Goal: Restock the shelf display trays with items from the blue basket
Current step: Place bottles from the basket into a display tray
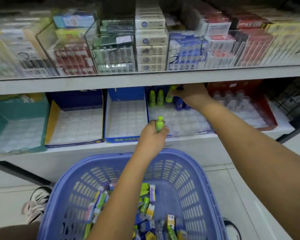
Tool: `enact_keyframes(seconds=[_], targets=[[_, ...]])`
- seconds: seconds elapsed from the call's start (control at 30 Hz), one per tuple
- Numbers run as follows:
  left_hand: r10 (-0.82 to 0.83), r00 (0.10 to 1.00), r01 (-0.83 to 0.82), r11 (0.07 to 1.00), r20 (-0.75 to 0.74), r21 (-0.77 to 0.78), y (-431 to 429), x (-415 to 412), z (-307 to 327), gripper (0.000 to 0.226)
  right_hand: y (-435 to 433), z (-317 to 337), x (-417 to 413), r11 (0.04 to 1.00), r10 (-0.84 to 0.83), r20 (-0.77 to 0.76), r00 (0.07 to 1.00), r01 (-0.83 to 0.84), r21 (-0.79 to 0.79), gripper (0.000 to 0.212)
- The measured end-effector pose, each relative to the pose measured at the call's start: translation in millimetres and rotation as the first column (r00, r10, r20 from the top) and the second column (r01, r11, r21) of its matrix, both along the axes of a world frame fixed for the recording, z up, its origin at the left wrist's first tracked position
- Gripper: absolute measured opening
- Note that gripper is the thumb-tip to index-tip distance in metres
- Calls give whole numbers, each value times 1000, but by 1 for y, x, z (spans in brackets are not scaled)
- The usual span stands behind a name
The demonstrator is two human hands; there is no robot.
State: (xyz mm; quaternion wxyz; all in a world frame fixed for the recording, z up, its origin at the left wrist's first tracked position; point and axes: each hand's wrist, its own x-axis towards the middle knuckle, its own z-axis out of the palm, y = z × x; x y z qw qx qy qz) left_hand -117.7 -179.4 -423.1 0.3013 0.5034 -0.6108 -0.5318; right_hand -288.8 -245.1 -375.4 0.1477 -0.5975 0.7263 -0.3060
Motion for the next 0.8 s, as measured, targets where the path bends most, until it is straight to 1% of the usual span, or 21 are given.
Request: enact_keyframes(seconds=[0.07, 0.17, 0.3, 0.37, 0.47, 0.5, 0.53, 0.6, 0.67, 0.7, 0.73, 0.77, 0.8], targets=[[11, 999, -12, 1000, 41, 14, 0, -2, -1, 15, -10, -8, -2, 998, 39, -77, 996, -35, 47, 27], [17, 999, -18, 999, 40, 34, 1, -1, -1, 15, -20, -12, -2, 994, 72, -149, 986, -59, 93, 25], [12, 1000, -13, 999, 19, 40, 1, 0, -2, 17, -27, -6, -7, 980, 121, -159, 980, -93, 176, 30], [9, 1000, -10, 999, 7, 42, 1, 1, -4, 19, -29, -6, -8, 979, 137, -170, 976, -107, 175, 32], [10, 1000, -9, 999, -22, 46, 0, 3, -6, 10, -31, -12, -3, 981, 135, -217, 967, -100, 165, 32], [8, 999, -5, 998, -42, 61, 0, 3, -6, 5, -32, -13, -2, 981, 129, -229, 965, -92, 169, 31], [5, 998, 1, 996, -70, 85, 0, 3, -6, 5, -33, -13, -2, 981, 121, -232, 965, -80, 176, 31], [-4, 990, 23, 992, -144, 127, 2, 4, -6, 17, -33, -12, 0, 978, 109, -229, 967, -63, 198, 33], [-11, 981, 30, 995, -191, 97, 4, 5, -7, 27, -27, -9, 5, 975, 95, -259, 961, -37, 221, 41], [-7, 980, 17, 999, -200, 52, 5, 6, -8, 28, -22, -8, 8, 980, 65, -293, 954, -5, 201, 44], [11, 978, -10, 1000, -209, 4, 7, 7, -9, 29, -14, -6, 11, 990, 16, -316, 949, 29, 137, 42], [41, 976, -51, 998, -212, -43, 8, 8, -10, 33, -5, -5, 16, 997, -40, -288, 957, 56, 46, 34], [79, 975, -98, 991, -206, -88, 8, 8, -10, 38, 7, -3, 20, 997, -80, -194, 978, 74, -37, 26]])
